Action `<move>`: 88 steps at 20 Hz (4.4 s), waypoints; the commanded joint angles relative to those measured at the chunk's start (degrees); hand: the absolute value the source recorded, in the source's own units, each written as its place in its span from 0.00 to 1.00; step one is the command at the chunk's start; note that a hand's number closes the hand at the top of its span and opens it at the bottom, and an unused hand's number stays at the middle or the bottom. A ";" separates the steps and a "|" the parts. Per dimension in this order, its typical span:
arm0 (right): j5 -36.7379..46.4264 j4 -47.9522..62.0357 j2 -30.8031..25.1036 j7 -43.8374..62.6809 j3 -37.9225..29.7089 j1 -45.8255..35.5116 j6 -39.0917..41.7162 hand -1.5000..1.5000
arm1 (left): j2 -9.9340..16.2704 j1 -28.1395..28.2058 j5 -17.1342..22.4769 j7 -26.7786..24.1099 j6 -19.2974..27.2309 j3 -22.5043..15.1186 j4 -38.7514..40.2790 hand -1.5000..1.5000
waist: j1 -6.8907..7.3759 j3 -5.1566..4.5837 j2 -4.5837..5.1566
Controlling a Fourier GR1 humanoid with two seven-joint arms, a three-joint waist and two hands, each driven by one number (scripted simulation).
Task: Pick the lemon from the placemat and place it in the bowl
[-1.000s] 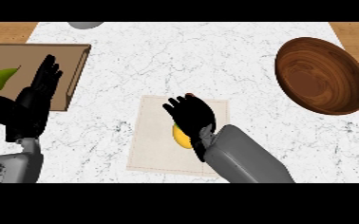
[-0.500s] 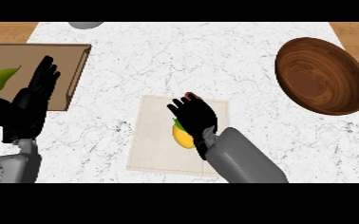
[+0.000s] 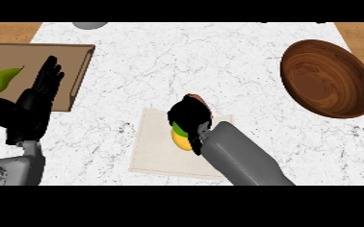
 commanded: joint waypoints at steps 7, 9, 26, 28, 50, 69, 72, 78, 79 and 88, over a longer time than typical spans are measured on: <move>0.72 6.15 0.29 -5.51 -0.60 -1.44 -6.96 1.00 | -1.14 1.85 -1.05 2.30 -0.27 0.16 -3.93 0.50 | -0.44 0.02 0.42; 2.30 3.81 0.29 -1.97 0.95 -0.22 -11.50 1.00 | -0.52 2.38 -0.08 0.31 -1.60 1.28 -2.89 0.50 | -0.39 0.02 0.42; 14.47 19.38 -14.06 56.59 -27.05 -25.95 -33.59 1.00 | -1.26 1.18 -0.62 -0.42 -1.54 0.04 -1.10 0.50 | 1.52 -0.15 0.59; 18.97 18.51 -13.00 59.40 -25.60 -28.28 -36.85 1.00 | 0.23 -1.86 -0.32 -2.03 -1.95 1.91 2.99 0.50 | 0.32 -0.22 0.86; 22.26 14.44 -23.46 45.85 -44.42 -16.23 -49.52 1.00 | -1.08 1.13 -1.50 -0.10 -0.91 1.38 -1.28 0.50 | -0.65 0.04 0.53; 3.93 30.03 -29.37 23.25 -60.93 -7.90 -47.68 0.00 | -1.20 -0.77 -1.44 1.96 -1.49 2.22 -1.38 0.50 | -0.19 0.08 0.70; 0.00 23.59 -27.57 17.72 -62.92 -4.71 -52.49 0.00 | -1.33 -0.47 -1.06 -1.20 -2.14 2.95 2.10 0.50 | -0.97 0.05 0.49; -10.88 10.56 -24.04 7.38 -71.42 -2.60 -67.18 0.00 | -1.65 0.65 -1.55 -0.16 -0.73 3.27 0.32 0.50 | -2.49 0.18 -0.06; -14.01 7.87 -24.02 4.83 -73.08 -2.08 -67.10 0.00 | -1.32 2.15 -1.55 -0.85 -1.50 3.17 0.27 0.50 | -2.67 0.20 -0.24; -26.56 -24.22 -14.59 5.98 -75.20 23.06 -58.79 0.00 | -0.55 0.28 -1.58 -0.66 -0.84 4.95 1.66 0.50 | -3.46 -0.07 -0.24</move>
